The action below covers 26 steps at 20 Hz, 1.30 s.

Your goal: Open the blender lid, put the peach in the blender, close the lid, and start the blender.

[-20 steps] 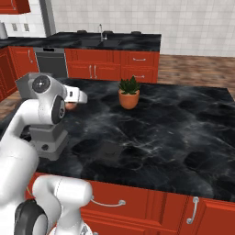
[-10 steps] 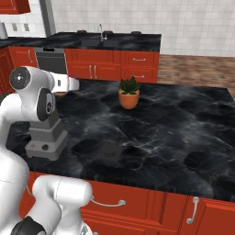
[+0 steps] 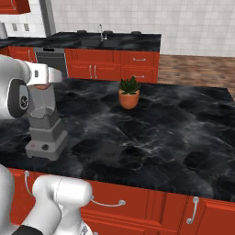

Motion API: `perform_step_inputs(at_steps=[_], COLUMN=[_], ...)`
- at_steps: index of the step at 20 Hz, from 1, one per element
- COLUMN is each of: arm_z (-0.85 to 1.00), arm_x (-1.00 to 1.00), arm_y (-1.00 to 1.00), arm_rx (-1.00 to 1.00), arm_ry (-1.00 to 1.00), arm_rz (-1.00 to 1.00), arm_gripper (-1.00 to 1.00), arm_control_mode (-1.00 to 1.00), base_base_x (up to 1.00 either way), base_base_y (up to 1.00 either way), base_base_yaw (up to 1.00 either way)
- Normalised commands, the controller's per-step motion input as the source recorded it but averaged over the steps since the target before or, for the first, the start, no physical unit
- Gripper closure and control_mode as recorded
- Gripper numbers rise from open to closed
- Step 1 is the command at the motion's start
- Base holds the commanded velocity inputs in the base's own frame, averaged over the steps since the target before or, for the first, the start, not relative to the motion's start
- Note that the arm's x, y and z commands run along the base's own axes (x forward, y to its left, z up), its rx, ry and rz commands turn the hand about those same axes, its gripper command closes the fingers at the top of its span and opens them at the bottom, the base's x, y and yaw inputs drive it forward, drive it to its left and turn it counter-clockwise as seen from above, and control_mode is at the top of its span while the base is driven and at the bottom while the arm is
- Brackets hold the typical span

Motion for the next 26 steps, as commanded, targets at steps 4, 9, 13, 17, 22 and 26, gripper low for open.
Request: perform_step_inputs(at_steps=[4,9,13,17,22,26], arm_z=[0.01,0.02,0.0,-0.02,-0.4,-0.6], arm_x=[0.14,0.56,0.81,0.68,0.47,0.25], arm_y=[0.83,0.67,0.39,0.38,0.35,0.18], arm_rx=[0.0,0.0,0.0,0.0,0.0,0.0], arm_ry=[0.03,0.08,0.13,0.18,0.13,0.1], arm_rz=[0.01,0.01,0.02,0.02,0.01,0.0], arm_gripper=[1.0,1.0,1.0,1.0,1.0,1.0], arm_control_mode=[-1.0,-1.0,-1.0,-1.0,-1.0,-1.0], base_base_x=[0.0,0.0,0.0,0.0,0.0,0.0], base_base_y=[0.0,0.0,0.0,0.0,0.0,0.0], base_base_yaw=[0.0,0.0,0.0,0.0,0.0,0.0])
